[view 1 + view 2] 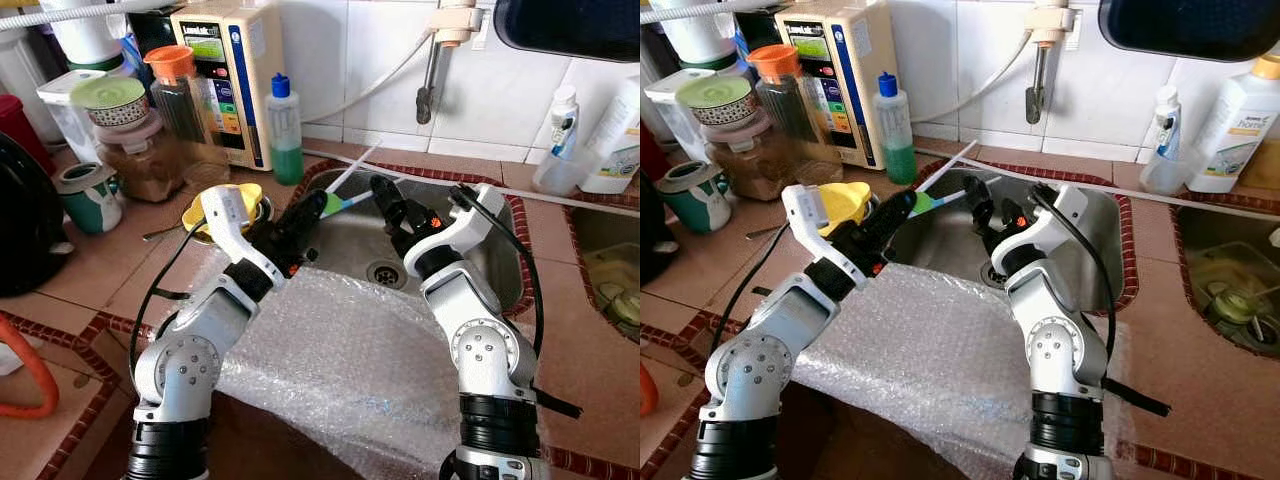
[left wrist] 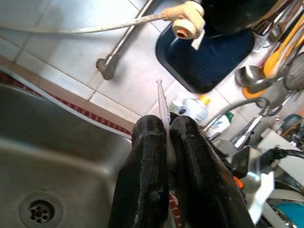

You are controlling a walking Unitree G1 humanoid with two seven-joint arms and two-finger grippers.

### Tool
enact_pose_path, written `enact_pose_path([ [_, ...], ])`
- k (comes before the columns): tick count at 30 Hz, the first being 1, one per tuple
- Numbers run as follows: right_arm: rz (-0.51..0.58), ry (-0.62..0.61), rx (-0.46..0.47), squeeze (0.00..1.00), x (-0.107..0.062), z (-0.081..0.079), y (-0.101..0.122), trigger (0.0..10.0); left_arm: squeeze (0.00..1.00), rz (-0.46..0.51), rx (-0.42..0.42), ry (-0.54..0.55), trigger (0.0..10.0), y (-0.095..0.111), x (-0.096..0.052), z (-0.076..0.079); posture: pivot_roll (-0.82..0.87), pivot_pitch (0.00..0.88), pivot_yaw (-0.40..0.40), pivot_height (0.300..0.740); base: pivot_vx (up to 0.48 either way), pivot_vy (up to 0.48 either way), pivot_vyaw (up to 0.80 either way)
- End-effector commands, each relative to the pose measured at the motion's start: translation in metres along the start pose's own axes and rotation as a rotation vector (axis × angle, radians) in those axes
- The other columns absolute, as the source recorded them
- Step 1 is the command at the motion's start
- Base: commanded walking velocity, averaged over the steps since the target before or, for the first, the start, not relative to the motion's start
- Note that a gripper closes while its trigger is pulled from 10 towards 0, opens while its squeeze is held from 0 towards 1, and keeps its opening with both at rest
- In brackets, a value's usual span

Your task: Kitchen organization

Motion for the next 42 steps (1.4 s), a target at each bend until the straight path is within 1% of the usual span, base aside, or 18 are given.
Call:
enact_pose_path([
  [1,0.001,0.035,0.042,0.0,0.007,-0.016,-0.003,10.0,0.0,-0.003,0.008,-0.042,10.0,0.002,0.002,0.009,0.04,0.0,0.087,0.74,0.0,0.0,0.0],
  [2,0.001,0.036,0.051,0.0,0.008,-0.016,-0.003,3.7,0.0,-0.004,0.011,-0.04,10.0,0.001,0.002,0.009,0.04,0.0,0.089,0.74,0.0,0.0,0.0],
  [3,0.007,0.038,0.064,0.0,0.009,-0.017,-0.003,0.0,0.0,-0.005,0.013,-0.039,10.0,0.001,0.002,0.009,0.04,0.0,0.087,0.74,0.0,0.0,0.0],
  [6,0.014,0.038,0.075,0.0,0.009,-0.017,-0.002,0.0,0.0,-0.009,0.01,-0.044,10.0,0.001,0.001,0.01,0.05,0.0,0.087,0.74,0.0,0.0,0.0],
  [7,0.016,0.038,0.077,0.0,0.009,-0.017,-0.002,0.0,0.0,-0.01,0.01,-0.045,9.8,0.001,0.001,0.01,0.05,0.0,0.088,0.74,0.0,0.0,0.0],
  [9,0.019,0.038,0.086,0.0,0.01,-0.017,-0.002,0.0,0.0,-0.014,0.008,-0.045,10.0,0.001,0.001,0.01,0.05,0.0,0.089,0.74,0.0,0.0,0.0],
  [14,0.021,0.043,0.103,0.0,0.011,-0.019,-0.002,0.0,0.0,-0.029,0.003,-0.051,10.0,-0.002,0.0,0.01,0.05,0.0,0.092,0.74,0.0,0.0,0.0],
  [18,0.015,0.072,0.179,0.0,0.011,-0.025,-0.002,0.0,0.0,-0.035,0.0,-0.05,10.0,-0.004,0.0,0.01,0.04,0.0,0.096,0.74,0.0,0.0,0.0],
  [19,0.005,0.086,0.222,0.0,0.011,-0.028,-0.003,0.0,0.0,-0.037,-0.003,-0.049,10.0,-0.004,0.001,0.009,0.04,0.0,0.097,0.74,0.0,0.0,0.0],
  [20,0.005,0.086,0.222,0.0,0.011,-0.028,-0.003,0.0,0.0,-0.037,-0.003,-0.049,10.0,-0.004,0.001,0.009,0.04,0.0,0.097,0.74,0.0,0.0,0.0],
  [22,-0.01,0.106,0.274,0.0,0.011,-0.031,-0.006,0.0,0.0,-0.038,-0.007,-0.049,10.0,-0.004,0.001,0.009,0.04,0.0,0.098,0.74,0.0,0.0,0.0],
  [23,-0.017,0.111,0.285,0.0,0.011,-0.032,-0.007,0.0,0.0,-0.038,-0.008,-0.049,10.0,-0.004,0.001,0.009,0.04,0.0,0.098,0.74,0.0,0.0,0.0],
  [29,-0.04,0.133,0.31,0.0,0.009,-0.036,-0.012,0.0,0.0,-0.037,-0.013,-0.047,10.0,-0.005,0.003,0.008,0.04,0.0,0.099,0.74,0.0,0.0,0.0],
  [34,-0.053,0.137,0.333,0.0,0.008,-0.036,-0.013,0.0,0.0,-0.048,-0.016,-0.046,10.0,-0.008,0.004,0.008,0.04,0.0,0.097,0.74,0.0,0.0,0.0],
  [42,-0.048,0.126,0.33,0.0,0.008,-0.034,-0.012,0.0,0.0,-0.075,-0.007,-0.039,10.0,-0.014,0.003,0.006,0.04,0.0,0.088,0.74,0.0,0.0,0.0],
])
Point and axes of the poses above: a point about 5 cm out from each wrist's last joint towards the gripper, its own x axis pointing out of the wrist towards the gripper, its own y axis along the axis of the wrist's last joint, z = x × y, the point moved 4 cm from there along x, pointing out of the wrist towards the gripper, and after that the axes turned 2 degrees about -x, right-handed, at the moved point
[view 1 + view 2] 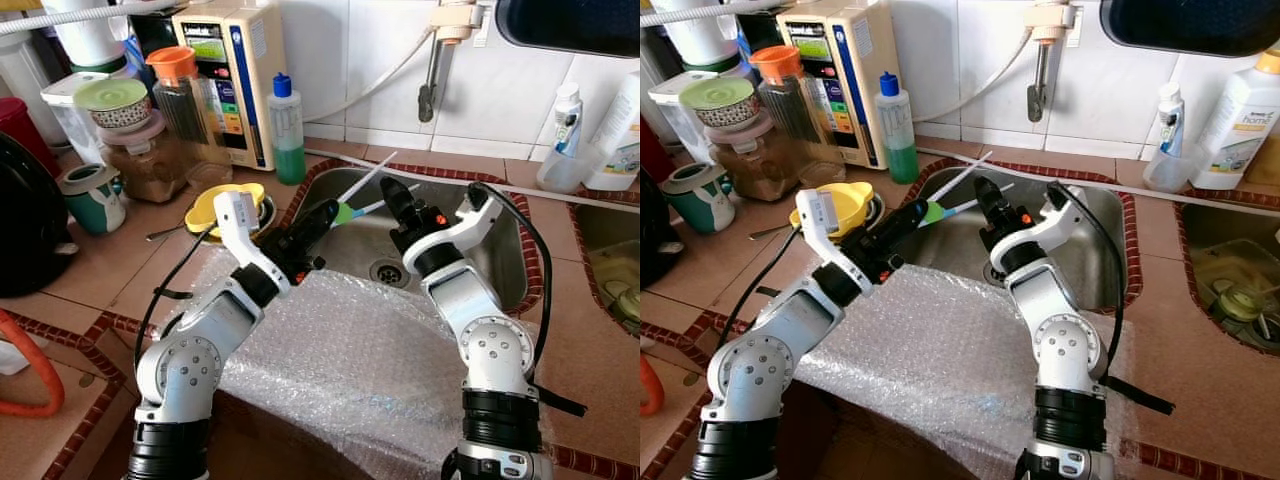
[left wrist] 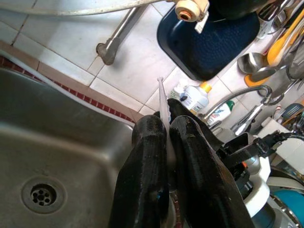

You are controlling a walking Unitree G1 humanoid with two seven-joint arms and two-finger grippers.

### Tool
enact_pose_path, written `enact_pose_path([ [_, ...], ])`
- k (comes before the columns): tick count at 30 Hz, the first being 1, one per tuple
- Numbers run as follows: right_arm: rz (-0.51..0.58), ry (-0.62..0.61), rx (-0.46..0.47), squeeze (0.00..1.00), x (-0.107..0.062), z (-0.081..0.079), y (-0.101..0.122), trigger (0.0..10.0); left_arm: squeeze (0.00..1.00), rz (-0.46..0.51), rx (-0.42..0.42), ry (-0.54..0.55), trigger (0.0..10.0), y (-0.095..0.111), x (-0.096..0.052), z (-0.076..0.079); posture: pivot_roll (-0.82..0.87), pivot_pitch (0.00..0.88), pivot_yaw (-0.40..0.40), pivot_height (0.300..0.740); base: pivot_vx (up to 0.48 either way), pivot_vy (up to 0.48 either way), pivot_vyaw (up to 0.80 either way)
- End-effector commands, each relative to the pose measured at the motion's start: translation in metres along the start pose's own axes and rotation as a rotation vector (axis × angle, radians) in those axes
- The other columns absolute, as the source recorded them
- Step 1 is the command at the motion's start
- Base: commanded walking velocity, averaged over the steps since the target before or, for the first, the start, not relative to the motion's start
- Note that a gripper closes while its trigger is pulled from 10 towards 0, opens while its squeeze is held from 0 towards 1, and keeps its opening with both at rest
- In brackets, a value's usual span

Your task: Kitchen organization

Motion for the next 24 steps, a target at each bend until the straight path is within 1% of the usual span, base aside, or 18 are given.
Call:
enact_pose_path([
  [1,-0.04,0.032,0.051,0.0,0.009,-0.02,-0.021,0.0,0.0,-0.025,0.015,-0.033,10.0,-0.004,0.003,0.006,0.04,0.0,0.085,0.74,0.0,0.0,0.0],
  [4,-0.019,0.004,0.034,0.0,0.009,-0.015,-0.017,0.0,0.0,-0.026,0.021,-0.025,10.0,-0.007,0.004,0.004,0.03,0.0,0.077,0.74,0.0,0.0,0.0],
  [6,-0.01,-0.013,0.025,0.0,0.008,-0.012,-0.013,0.0,0.0,-0.018,0.022,-0.012,10.0,-0.007,0.005,0.002,0.02,0.0,0.058,0.74,0.0,0.0,0.0],
  [11,-0.008,-0.017,0.004,0.0,0.006,-0.01,-0.008,0.0,0.0,-0.006,0.019,-0.014,10.0,-0.007,0.008,0.003,0.02,0.0,0.044,0.74,0.0,0.0,0.0],
  [12,-0.013,-0.024,-0.013,0.0,0.004,-0.008,-0.006,0.0,0.0,0.007,0.01,-0.01,10.0,-0.008,0.01,0.002,0.0,0.0,0.026,0.74,0.0,0.0,0.0],
  [15,-0.014,-0.036,-0.028,0.0,0.003,-0.005,-0.003,0.0,0.0,0.015,0.005,-0.006,10.0,-0.01,0.013,0.001,0.0,0.0,0.016,0.74,0.0,0.0,0.0],
  [20,-0.005,-0.041,-0.038,0.0,0.002,-0.004,0.003,0.0,0.0,0.02,-0.002,-0.013,10.0,-0.014,0.016,0.004,0.0,0.0,0.03,0.74,0.0,0.0,0.0],
  [24,0.016,-0.059,-0.032,0.0,0.002,0.0,0.002,0.0,0.0,0.003,0.002,-0.021,10.0,-0.014,0.015,0.002,-0.01,0.0,0.037,0.74,0.0,0.0,0.0],
])
Point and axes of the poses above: a point about 5 cm out from each wrist's last joint towards the gripper, its own x axis pointing out of the wrist towards the gripper, its own y axis along the axis of the wrist's last joint, z = x × y, the point moved 4 cm from there along x, pointing out of the wrist towards the gripper, and after that the axes turned 2 degrees about -x, right-handed, at the moved point
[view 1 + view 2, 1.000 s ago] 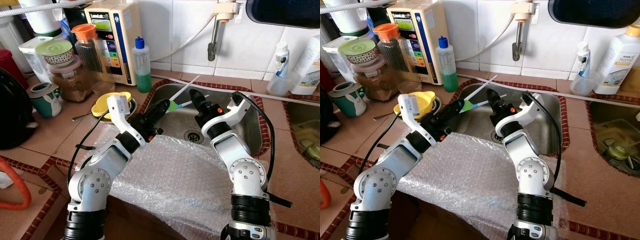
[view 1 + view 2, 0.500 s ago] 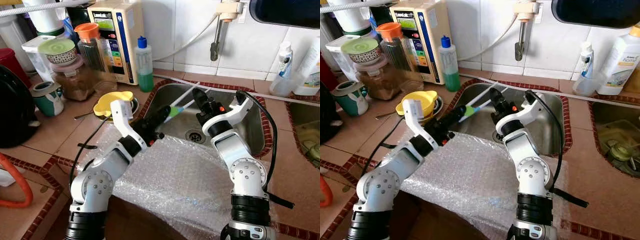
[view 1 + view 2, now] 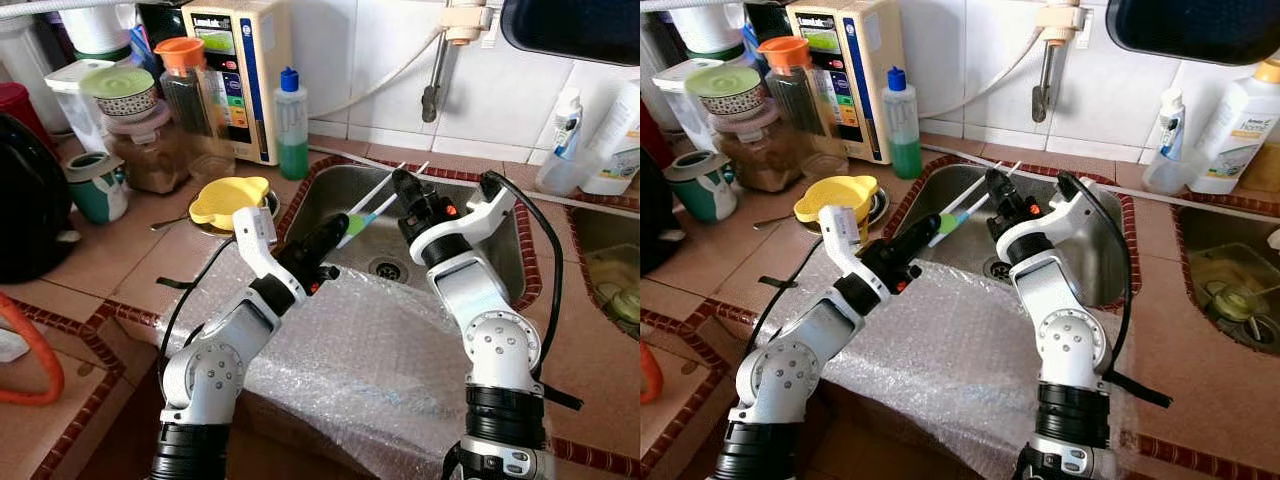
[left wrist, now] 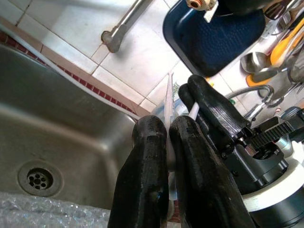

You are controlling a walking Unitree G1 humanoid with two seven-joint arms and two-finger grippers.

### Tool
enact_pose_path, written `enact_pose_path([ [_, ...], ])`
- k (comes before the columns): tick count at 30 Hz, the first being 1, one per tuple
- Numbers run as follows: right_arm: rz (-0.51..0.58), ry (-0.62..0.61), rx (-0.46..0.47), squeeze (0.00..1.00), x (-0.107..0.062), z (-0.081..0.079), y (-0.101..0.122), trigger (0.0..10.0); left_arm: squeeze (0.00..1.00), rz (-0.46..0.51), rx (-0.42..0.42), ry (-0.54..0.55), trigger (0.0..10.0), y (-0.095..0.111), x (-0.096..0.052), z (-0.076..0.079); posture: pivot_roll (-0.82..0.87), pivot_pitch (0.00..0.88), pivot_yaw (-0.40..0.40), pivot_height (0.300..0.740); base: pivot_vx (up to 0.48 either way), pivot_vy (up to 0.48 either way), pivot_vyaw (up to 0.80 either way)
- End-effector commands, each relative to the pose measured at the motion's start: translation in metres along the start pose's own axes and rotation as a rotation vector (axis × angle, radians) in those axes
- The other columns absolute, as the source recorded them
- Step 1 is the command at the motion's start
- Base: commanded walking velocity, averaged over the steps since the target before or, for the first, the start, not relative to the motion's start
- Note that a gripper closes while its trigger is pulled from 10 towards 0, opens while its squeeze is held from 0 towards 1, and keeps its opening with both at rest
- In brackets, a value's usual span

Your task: Kitchen organization

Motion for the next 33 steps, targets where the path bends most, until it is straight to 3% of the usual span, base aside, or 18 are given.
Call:
enact_pose_path([
  [1,-0.03,-0.03,-0.003,0.0,0.002,0.002,-0.01,0.0,0.0,0.007,0.041,-0.045,10.0,0.008,0.006,0.009,0.0,0.0,0.037,0.74,0.0,0.0,0.0],
  [3,-0.021,-0.027,-0.001,0.0,0.003,-0.001,-0.008,0.0,0.0,0.001,0.049,-0.042,10.0,0.008,0.007,0.007,0.01,0.0,0.042,0.74,0.0,0.0,0.0],
  [4,-0.018,-0.024,-0.001,0.0,0.004,-0.003,-0.007,0.0,0.25,0.0,0.052,-0.04,10.0,0.009,0.008,0.007,0.01,0.0,0.045,0.74,0.0,0.0,0.0],
  [5,-0.017,-0.026,-0.003,0.0,0.004,-0.002,-0.007,0.0,0.85,0.005,0.046,-0.037,10.0,0.011,0.009,0.006,0.0,0.0,0.052,0.74,0.0,0.0,0.0],
  [6,-0.014,-0.031,-0.006,0.0,0.005,-0.001,-0.007,0.0,1.0,0.008,0.055,-0.027,10.0,0.012,0.011,0.005,0.01,0.0,0.058,0.74,0.0,0.0,0.0],
  [16,0.053,-0.104,-0.041,0.0,0.004,0.011,0.001,0.0,1.0,0.033,0.077,0.069,10.0,0.019,0.012,-0.01,0.01,0.0,0.072,0.74,0.0,0.0,0.0],
  [21,0.094,-0.14,-0.134,0.0,0.006,0.019,0.01,0.0,1.0,0.049,0.112,0.132,10.0,0.025,0.01,-0.019,0.02,0.0,0.068,0.74,0.0,0.0,0.0],
  [25,0.127,-0.165,-0.284,0.0,0.011,0.027,0.02,0.0,1.0,0.054,0.152,0.158,10.0,0.028,0.006,-0.021,0.03,0.0,0.066,0.74,0.0,0.0,0.0],
  [26,0.127,-0.165,-0.284,0.0,0.011,0.027,0.02,0.0,1.0,0.054,0.152,0.158,10.0,0.028,0.006,-0.021,0.03,0.0,0.066,0.74,0.0,0.0,0.0],
  [28,0.161,-0.23,-0.417,0.0,0.021,0.041,0.033,0.0,1.0,0.027,0.181,0.17,10.0,0.022,-0.003,-0.022,0.04,0.0,0.07,0.74,0.0,0.0,0.0],
  [33,0.169,-0.293,-0.646,0.0,0.039,0.056,0.05,0.0,1.0,-0.041,0.238,0.236,10.0,0.008,-0.024,-0.037,0.06,0.0,0.085,0.74,0.0,0.0,0.0],
])
Point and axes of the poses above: a point about 5 cm out from each wrist's last joint towards the gripper, its own x axis pointing out of the wrist towards the gripper, its own y axis along the axis of the wrist's last joint, z = x × y, the point moved 4 cm from there along x, pointing out of the wrist towards the gripper, and after that the axes turned 2 degrees about -x, right-handed, at the moved point
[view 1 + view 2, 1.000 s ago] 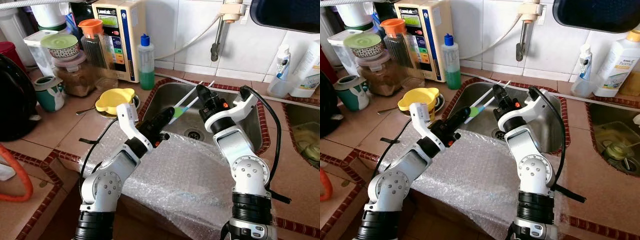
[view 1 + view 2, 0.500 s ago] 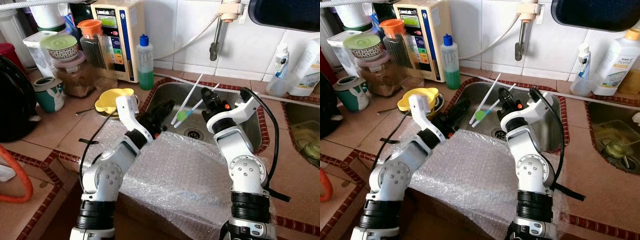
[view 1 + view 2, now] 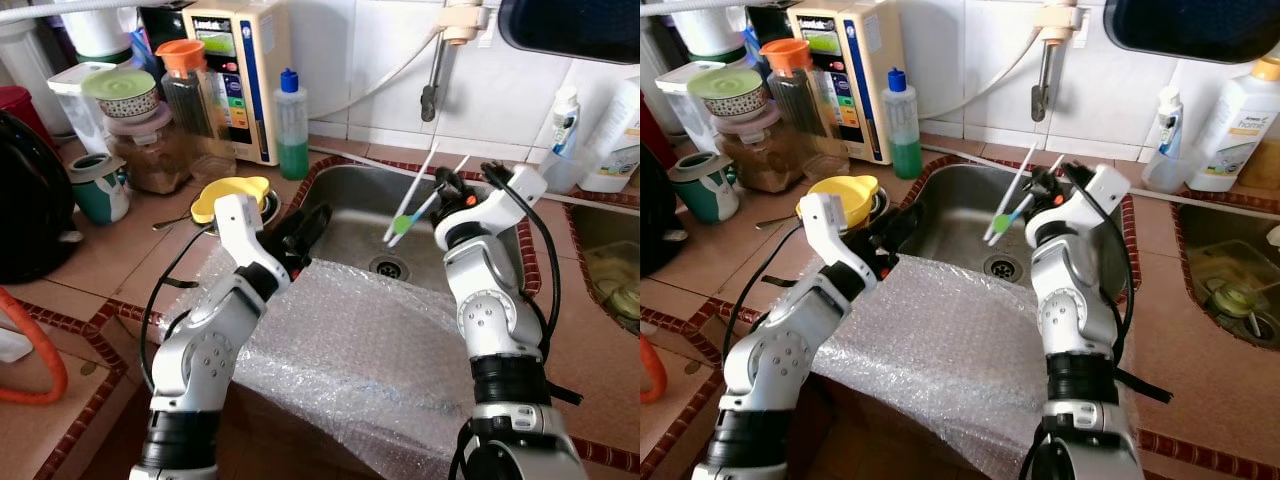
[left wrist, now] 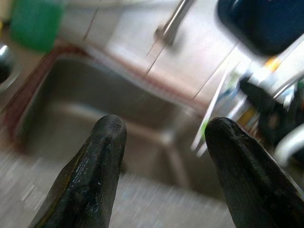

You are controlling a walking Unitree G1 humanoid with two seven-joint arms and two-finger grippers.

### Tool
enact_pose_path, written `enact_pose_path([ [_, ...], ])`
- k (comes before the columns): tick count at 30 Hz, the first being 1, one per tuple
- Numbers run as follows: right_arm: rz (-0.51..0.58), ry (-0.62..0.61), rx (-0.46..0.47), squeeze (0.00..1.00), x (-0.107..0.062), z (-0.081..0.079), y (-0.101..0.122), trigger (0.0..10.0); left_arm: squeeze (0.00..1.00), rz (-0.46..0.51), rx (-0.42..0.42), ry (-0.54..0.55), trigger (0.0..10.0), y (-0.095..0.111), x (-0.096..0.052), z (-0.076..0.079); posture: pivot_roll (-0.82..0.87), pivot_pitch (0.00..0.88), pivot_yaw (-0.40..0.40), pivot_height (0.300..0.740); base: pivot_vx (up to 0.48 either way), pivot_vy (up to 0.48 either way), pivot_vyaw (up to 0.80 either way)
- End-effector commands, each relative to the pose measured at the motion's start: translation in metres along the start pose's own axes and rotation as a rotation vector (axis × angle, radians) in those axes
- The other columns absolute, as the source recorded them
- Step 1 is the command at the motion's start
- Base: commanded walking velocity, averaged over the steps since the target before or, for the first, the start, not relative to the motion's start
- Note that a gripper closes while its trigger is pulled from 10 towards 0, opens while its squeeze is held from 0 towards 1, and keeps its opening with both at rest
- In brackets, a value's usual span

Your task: Kitchen organization

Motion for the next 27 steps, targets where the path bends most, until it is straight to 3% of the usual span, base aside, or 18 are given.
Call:
enact_pose_path([
  [1,0.02,0.014,-0.052,0.0,0.004,-0.007,0.003,0.0,1.0,-0.002,0.037,0.003,10.0,0.004,-0.002,0.001,0.06,0.0,0.086,0.74,0.0,0.0,0.0],
  [3,0.019,0.022,-0.069,0.0,0.007,-0.007,0.003,0.0,1.0,-0.01,0.063,0.012,10.0,0.002,-0.004,-0.001,0.07,0.0,0.087,0.74,0.0,0.0,0.0],
  [4,0.012,0.031,-0.137,0.0,0.009,-0.007,0.0,4.7,1.0,-0.014,0.074,0.025,10.0,0.001,-0.006,-0.003,0.08,0.0,0.086,0.74,0.0,0.0,0.0],
  [5,0.009,0.035,-0.155,0.0,0.009,-0.006,-0.002,8.0,1.0,-0.015,0.081,0.028,10.0,0.001,-0.006,-0.003,0.08,0.0,0.086,0.74,0.0,0.0,0.0],
  [6,0.006,0.043,-0.194,0.0,0.009,-0.005,-0.006,10.0,1.0,-0.015,0.092,0.033,10.0,0.001,-0.007,-0.003,0.09,0.0,0.084,0.74,0.0,0.0,0.0],
  [7,0.005,0.05,-0.218,0.0,0.009,-0.005,-0.009,10.0,1.0,-0.014,0.1,0.036,10.0,0.001,-0.008,-0.003,0.09,0.0,0.084,0.74,0.0,0.0,0.0],
  [8,-0.003,0.068,-0.309,0.0,0.008,-0.002,-0.015,10.0,1.0,-0.016,0.12,0.04,10.0,0.001,-0.009,-0.003,0.1,0.0,0.076,0.74,0.0,0.0,0.0],
  [15,-0.056,0.118,-0.389,0.0,0.005,0.002,-0.032,10.0,1.0,-0.034,0.176,0.05,10.0,-0.002,-0.016,-0.004,0.14,0.0,0.059,0.74,0.0,0.0,0.0],
  [16,-0.067,0.137,-0.403,0.14,0.004,0.001,-0.036,10.0,0.63,-0.04,0.185,0.051,10.0,-0.002,-0.017,-0.005,0.14,0.0,0.057,0.74,0.0,0.0,0.0],
  [17,-0.08,0.149,-0.416,0.47,0.003,0.0,-0.04,10.0,0.0,-0.046,0.191,0.053,10.0,-0.003,-0.019,-0.005,0.15,0.0,0.054,0.74,0.0,0.0,0.0],
  [18,-0.091,0.162,-0.422,1.0,0.002,-0.001,-0.044,10.0,0.0,-0.048,0.194,0.053,10.0,-0.004,-0.02,-0.005,0.16,0.0,0.051,0.74,0.0,0.0,0.0],
  [24,-0.142,0.209,-0.439,1.0,-0.003,-0.005,-0.06,10.0,0.0,-0.085,0.214,0.068,10.0,-0.007,-0.027,-0.009,0.19,0.0,0.039,0.74,0.0,0.0,0.0],
  [27,-0.149,0.22,-0.451,1.0,-0.004,-0.008,-0.064,10.0,0.0,-0.166,0.265,0.033,10.0,-0.017,-0.032,-0.009,0.2,0.0,0.04,0.74,0.0,0.0,0.0],
])
Point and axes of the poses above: a point about 5 cm out from each wrist's last joint towards the gripper, its own x axis pointing out of the wrist towards the gripper, its own y axis along the axis of the wrist's last joint, z = x × y, the point moved 4 cm from there along x, pointing out of the wrist towards the gripper, and after that the axes turned 2 degrees about -x, right-handed, at the moved point
